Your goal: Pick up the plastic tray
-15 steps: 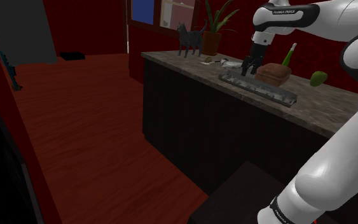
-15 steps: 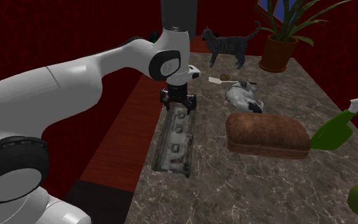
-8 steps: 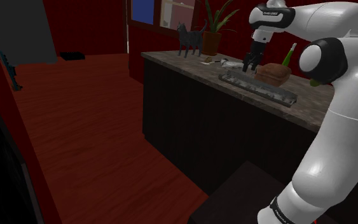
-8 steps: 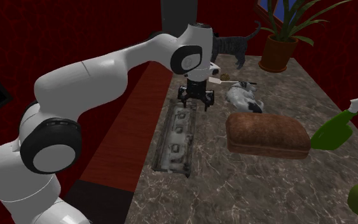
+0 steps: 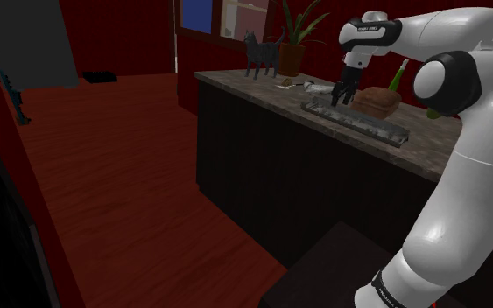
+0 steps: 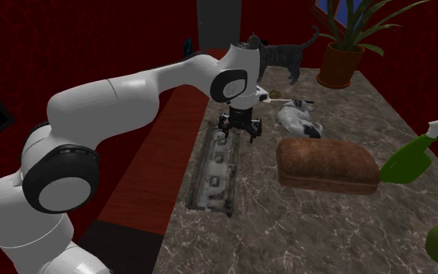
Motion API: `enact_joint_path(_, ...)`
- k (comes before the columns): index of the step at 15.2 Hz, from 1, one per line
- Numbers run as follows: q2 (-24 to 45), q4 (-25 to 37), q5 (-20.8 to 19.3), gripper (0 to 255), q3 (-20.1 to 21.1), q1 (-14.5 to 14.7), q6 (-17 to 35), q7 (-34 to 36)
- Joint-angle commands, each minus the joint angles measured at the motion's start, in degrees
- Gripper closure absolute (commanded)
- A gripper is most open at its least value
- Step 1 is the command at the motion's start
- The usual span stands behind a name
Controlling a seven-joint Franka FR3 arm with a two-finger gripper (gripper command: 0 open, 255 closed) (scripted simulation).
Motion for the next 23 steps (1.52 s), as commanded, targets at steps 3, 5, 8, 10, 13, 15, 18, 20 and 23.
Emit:
enact_joint_path(3,-0.1,-0.37,-0.04,255,-0.01,0.02,0.31,-0.02)
enact_joint_path(5,-0.11,-0.39,-0.05,255,-0.01,0.02,0.32,-0.02)
enact_joint_path(8,-0.11,-0.4,-0.05,255,0.0,0.03,0.33,-0.01)
enact_joint_path(10,0.0,-0.24,0.01,255,-0.01,-0.01,0.27,-0.03)
enact_joint_path(13,0.51,2.72,0.26,255,-0.09,-0.3,-2.25,-0.12)
enact_joint_path(15,0.95,4.83,0.48,255,-0.14,-0.55,-3.97,-0.21)
enact_joint_path(18,1.77,8.23,0.91,255,-0.24,-1.0,-6.64,-0.37)
enact_joint_path(20,2.45,10.67,1.28,255,-0.31,-1.38,-8.49,-0.5)
enact_joint_path(23,3.67,14.67,1.94,255,-0.41,-2.07,-11.4,-0.73)
